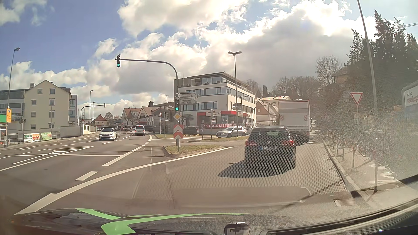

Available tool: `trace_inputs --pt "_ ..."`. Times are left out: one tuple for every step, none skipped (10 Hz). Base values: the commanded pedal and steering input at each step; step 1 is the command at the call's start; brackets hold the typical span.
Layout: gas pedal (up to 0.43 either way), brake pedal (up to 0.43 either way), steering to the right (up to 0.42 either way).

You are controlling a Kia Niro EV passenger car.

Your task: Follow the waypoints while adhering to traffic rules and regulations

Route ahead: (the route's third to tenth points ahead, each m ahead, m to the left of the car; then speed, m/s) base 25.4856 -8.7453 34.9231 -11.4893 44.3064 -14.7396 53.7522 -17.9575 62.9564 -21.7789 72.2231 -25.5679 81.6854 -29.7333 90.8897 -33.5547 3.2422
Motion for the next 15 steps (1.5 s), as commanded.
trace_inputs --pt "0.197 0.000 0.126" --pt "0.197 0.000 0.126" --pt "0.197 0.000 0.126" --pt "0.197 0.000 0.126" --pt "0.197 0.000 0.127" --pt "0.197 0.000 0.126" --pt "0.209 0.000 0.127" --pt "0.209 0.000 0.126" --pt "0.209 0.000 0.126" --pt "0.209 0.000 0.126" --pt "0.209 0.000 0.126" --pt "0.189 0.000 0.126" --pt "0.189 0.000 0.125" --pt "0.130 0.000 0.124" --pt "0.000 0.000 0.123"
